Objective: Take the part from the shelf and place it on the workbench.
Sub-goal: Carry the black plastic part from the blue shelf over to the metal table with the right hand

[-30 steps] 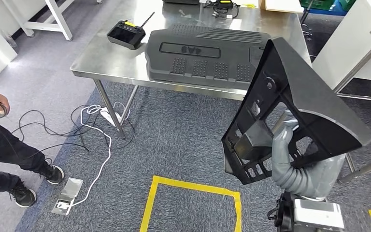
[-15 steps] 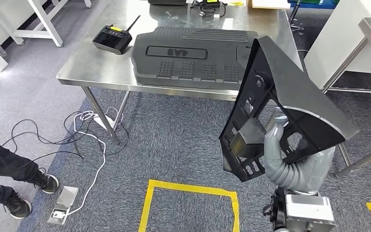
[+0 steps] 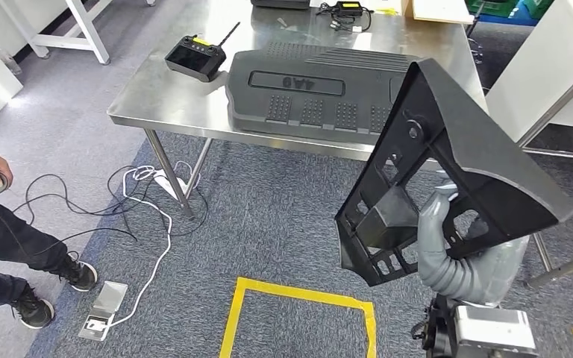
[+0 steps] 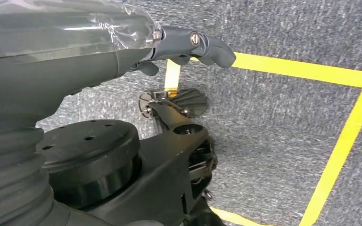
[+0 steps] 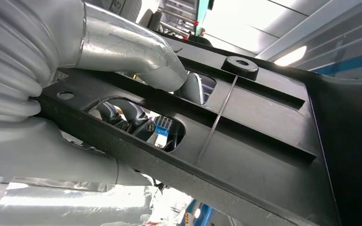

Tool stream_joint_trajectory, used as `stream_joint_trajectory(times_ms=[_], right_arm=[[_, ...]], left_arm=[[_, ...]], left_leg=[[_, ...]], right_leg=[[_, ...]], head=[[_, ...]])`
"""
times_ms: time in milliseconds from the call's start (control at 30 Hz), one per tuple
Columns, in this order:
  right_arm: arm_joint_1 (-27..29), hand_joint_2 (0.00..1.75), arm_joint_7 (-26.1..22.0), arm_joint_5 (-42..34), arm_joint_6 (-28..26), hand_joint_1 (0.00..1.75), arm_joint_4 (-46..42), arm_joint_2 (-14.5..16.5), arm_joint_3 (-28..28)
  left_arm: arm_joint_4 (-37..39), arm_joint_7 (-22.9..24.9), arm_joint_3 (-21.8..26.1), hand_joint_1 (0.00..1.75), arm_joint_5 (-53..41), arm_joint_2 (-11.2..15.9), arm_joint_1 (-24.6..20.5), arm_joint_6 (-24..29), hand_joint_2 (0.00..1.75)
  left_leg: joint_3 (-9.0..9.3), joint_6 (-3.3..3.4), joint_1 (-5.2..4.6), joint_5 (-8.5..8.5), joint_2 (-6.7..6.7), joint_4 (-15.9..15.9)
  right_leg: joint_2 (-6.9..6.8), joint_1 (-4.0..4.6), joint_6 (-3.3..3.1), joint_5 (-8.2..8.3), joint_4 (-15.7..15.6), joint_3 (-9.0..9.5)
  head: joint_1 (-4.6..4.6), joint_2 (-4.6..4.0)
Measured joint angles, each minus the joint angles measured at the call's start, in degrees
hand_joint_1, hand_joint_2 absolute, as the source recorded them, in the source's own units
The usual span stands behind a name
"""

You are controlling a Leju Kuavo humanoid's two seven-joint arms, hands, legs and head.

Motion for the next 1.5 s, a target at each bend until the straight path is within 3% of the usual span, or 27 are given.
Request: stream_joint_trajectory(times_ms=[33, 100, 267, 333, 400, 467, 500, 533, 633, 667, 700, 733, 767, 833, 900, 967, 1000, 1033, 1067, 1133, 1200, 1333, 1367, 1467, 1500], right_arm=[[-0.04, 1.75, 0.08, -0.04, 0.0, 1.75, -0.02, 0.0, -0.04], [-0.06, 1.75, 0.3, -0.07, 0.0, 1.75, -0.05, 0.0, -0.14], [0.04, 1.75, 0.8, -0.06, 0.0, 1.75, -0.12, 0.0, -0.25], [0.13, 1.75, 0.86, -0.06, 0.0, 1.75, -0.24, 0.0, -0.33], [0.24, 1.75, 0.85, -0.1, 0.0, 1.75, -0.31, 0.02, -0.52], [0.49, 1.75, 0.86, -0.19, 0.0, 1.75, -0.31, 0.03, -0.67], [0.66, 1.75, 0.87, -0.24, 0.0, 1.75, -0.31, 0.03, -0.71], [0.77, 1.75, 0.87, -0.28, 0.0, 1.75, -0.31, 0.03, -0.72], [0.8, 1.75, 0.86, -0.54, 0.0, 1.75, -0.28, 0.04, -0.74], [0.81, 1.75, 0.87, -0.68, -0.01, 1.75, -0.3, 0.05, -0.75], [0.87, 1.75, 0.88, -0.79, -0.01, 1.75, -0.32, 0.05, -0.77], [0.92, 1.75, 0.88, -0.86, -0.01, 1.75, -0.33, 0.04, -0.79], [0.98, 1.75, 0.87, -0.88, -0.01, 1.75, -0.37, 0.03, -0.81], [0.99, 1.75, 0.8, -0.86, 0.0, 1.75, -0.38, 0.03, -0.82], [0.94, 1.75, 0.71, -0.85, 0.0, 1.75, -0.39, 0.03, -0.82], [0.91, 1.75, 0.6, -0.84, 0.0, 1.75, -0.39, 0.02, -0.82], [0.92, 1.75, 0.55, -0.85, 0.0, 1.75, -0.39, 0.02, -0.82], [0.92, 1.75, 0.5, -0.86, 0.0, 1.75, -0.39, 0.02, -0.82], [0.92, 1.75, 0.45, -0.86, 0.0, 1.75, -0.39, 0.02, -0.82], [0.9, 1.75, 0.37, -0.87, 0.0, 1.75, -0.39, 0.03, -0.82], [0.82, 1.75, 0.27, -0.88, 0.0, 1.75, -0.37, 0.04, -0.81], [0.85, 1.75, -0.09, -0.92, 0.0, 1.75, -0.36, 0.04, -0.81], [0.82, 1.75, -0.29, -0.92, 0.0, 1.75, -0.35, 0.05, -0.82], [0.8, 1.75, -0.84, -1.05, 0.0, 1.75, -0.27, 0.14, -0.82], [0.84, 1.75, -0.96, -1.09, 0.0, 1.75, -0.25, 0.18, -0.82]], left_arm=[[0.0, 0.05, 0.0, 0.0, -0.06, 0.0, -0.03, 0.19, 1.75], [0.0, 0.29, 0.0, 0.0, -0.21, 0.01, -0.07, 0.92, 1.75], [-0.01, 0.74, 0.0, 0.0, -0.31, 0.01, -0.13, 2.49, 1.75], [-0.02, 0.76, 0.0, 0.0, -0.34, -0.05, -0.13, 2.66, 1.75], [-0.02, 0.82, 0.0, 0.0, -0.38, -0.12, -0.14, 2.82, 1.75], [-0.02, 0.88, 0.01, 0.0, -0.4, -0.14, -0.15, 2.96, 1.75], [-0.02, 0.9, 0.02, 0.0, -0.4, -0.16, -0.13, 2.99, 1.75], [-0.02, 0.91, 0.02, 0.0, -0.4, -0.21, -0.1, 3.01, 1.75], [0.0, 0.97, 0.01, 0.0, -0.39, -0.25, -0.1, 3.03, 1.75], [0.02, 1.0, 0.01, 0.0, -0.39, -0.2, -0.15, 3.05, 1.75], [0.03, 1.02, 0.01, 0.0, -0.39, -0.14, -0.2, 3.07, 1.75], [0.04, 1.04, 0.01, 0.0, -0.39, -0.09, -0.25, 3.09, 1.75], [0.04, 1.05, 0.0, 0.0, -0.4, -0.12, -0.26, 3.09, 1.75], [0.04, 1.05, 0.0, 0.0, -0.4, -0.15, -0.33, 3.08, 1.75], [0.04, 1.05, 0.0, 0.0, -0.4, -0.17, -0.44, 3.06, 1.75], [0.04, 1.05, 0.0, 0.0, -0.39, -0.17, -0.4, 2.99, 1.75], [0.04, 1.05, 0.0, 0.0, -0.39, -0.17, -0.32, 2.95, 1.75], [0.04, 1.05, 0.0, 0.0, -0.38, -0.17, -0.22, 2.92, 1.75], [0.04, 1.05, 0.0, 0.0, -0.38, -0.17, -0.16, 2.92, 1.75], [0.05, 1.05, 0.0, 0.0, -0.38, -0.13, -0.1, 2.92, 1.75], [0.05, 1.05, 0.0, 0.0, -0.38, -0.06, -0.08, 2.91, 1.75], [0.04, 1.05, 0.0, 0.0, -0.33, -0.09, -0.12, 2.75, 1.75], [0.04, 1.05, 0.01, 0.0, -0.3, -0.11, -0.1, 2.69, 1.75], [0.04, 1.05, 0.02, 0.0, -0.28, -0.15, -0.06, 2.59, 1.75], [0.04, 1.05, 0.02, 0.0, -0.29, -0.16, -0.06, 2.56, 1.75]], left_leg=[[0.12, -0.25, -0.08, -0.21, -0.03, 0.1], [0.11, -0.54, -0.3, -0.52, -0.04, 0.33], [0.94, 0.16, -0.71, -0.35, 0.07, -0.6], [2.9, 0.48, -0.34, 1.12, 0.3, -4.14], [4.88, 0.37, 0.35, 2.4, 0.65, -7.35], [5.52, 0.1, 0.71, 2.48, 0.83, -8.05], [5.62, -0.28, 1.08, 2.26, 0.86, -7.91], [5.67, -0.84, 1.59, 1.87, 0.87, -7.55], [5.32, -3.47, 3.34, -0.4, 0.85, -4.65], [4.95, -4.36, 3.54, -1.29, 0.83, -3.33], [4.62, -5.03, 3.54, -1.97, 0.81, -2.33], [4.41, -5.44, 3.45, -2.33, 0.77, -1.77], [4.39, -5.65, 3.47, -2.51, 0.76, -1.48], [4.27, -5.8, 3.64, -3.25, 0.76, -0.56], [1.96, -5.49, 3.41, -5.95, 0.77, 4.45], [-2.61, -4.78, 2.56, -9.24, 0.76, 12.89], [-4.57, -4.31, 2.03, -9.9, 0.75, 16.07], [-5.6, -3.67, 1.51, -9.38, 0.73, 17.15], [-5.62, -2.9, 1.0, -7.88, 0.69, 16.1], [-3.43, -0.9, -0.04, -3.48, 0.13, 9.44], [-1.6, 0.34, -0.77, -1.05, -0.63, 4.03], [-0.88, 0.33, -0.91, -0.6, -0.53, 1.39], [-0.61, -0.05, -0.76, -0.42, -0.51, 0.8], [-0.11, -0.87, -0.7, -0.35, -0.51, 0.22], [-0.03, -0.78, -0.71, -0.4, -0.43, 0.24]], right_leg=[[0.03, 0.14, -0.21, 1.22, -3.21, 1.3], [0.15, 0.35, -0.34, 1.59, -5.91, 2.26], [0.32, -0.02, 0.13, 2.01, -7.28, 2.94], [0.26, 0.03, 0.27, 1.97, -7.82, 3.66], [0.29, 0.16, 0.51, 0.09, -4.65, 2.38], [0.34, -0.24, 1.35, -2.52, 1.76, -1.19], [0.31, -0.68, 1.92, -2.84, 4.0, -2.62], [0.25, -1.21, 2.59, -2.06, 4.3, -3.09], [-0.15, -2.75, 4.95, 2.69, -3.24, 0.06], [-0.04, -2.96, 4.86, 3.04, -4.75, 0.73], [0.15, -2.98, 4.29, 2.59, -4.93, 0.75], [0.47, -2.82, 3.26, 1.93, -4.04, 0.28], [0.58, -2.8, 2.22, 1.59, -3.56, 0.02], [0.61, -2.55, 1.24, 1.24, -3.04, -0.18], [0.61, -2.21, 0.76, 1.13, -3.01, -0.12], [0.64, -1.7, 0.42, 1.01, -3.05, -0.09], [0.73, -1.35, 0.18, 0.9, -3.05, -0.02], [0.88, -0.97, -0.07, 0.77, -3.06, 0.12], [1.07, -0.61, -0.29, 0.64, -3.07, 0.34], [1.44, -0.04, -0.63, 0.4, -3.19, 0.95], [1.8, 0.1, -0.61, 0.38, -3.4, 1.18], [1.87, -0.01, 0.3, 0.66, -4.07, 1.29], [1.69, 0.15, -0.15, 0.96, -4.46, 1.54], [1.29, 0.5, -2.67, 1.08, -5.71, 2.42], [1.3, 0.53, -2.76, 0.93, -5.9, 2.6]], head=[[0.12, 0.0], [0.09, 0.0], [-0.9, 0.0], [-1.31, 0.0], [-1.16, 0.0], [-0.9, 0.0], [-0.9, 0.0], [-0.91, 0.0], [-0.54, 0.0], [-0.09, 0.0], [0.06, 0.0], [0.0, 0.0], [-0.39, 0.0], [-1.44, 0.0], [-2.24, 0.0], [-2.87, 0.0], [-3.06, 0.0], [-3.12, 0.0], [-3.13, 0.0], [-3.09, 0.0], [-2.92, 0.0], [-3.09, 0.0], [-2.93, 0.0], [-2.42, 0.0], [-2.38, 0.0]])
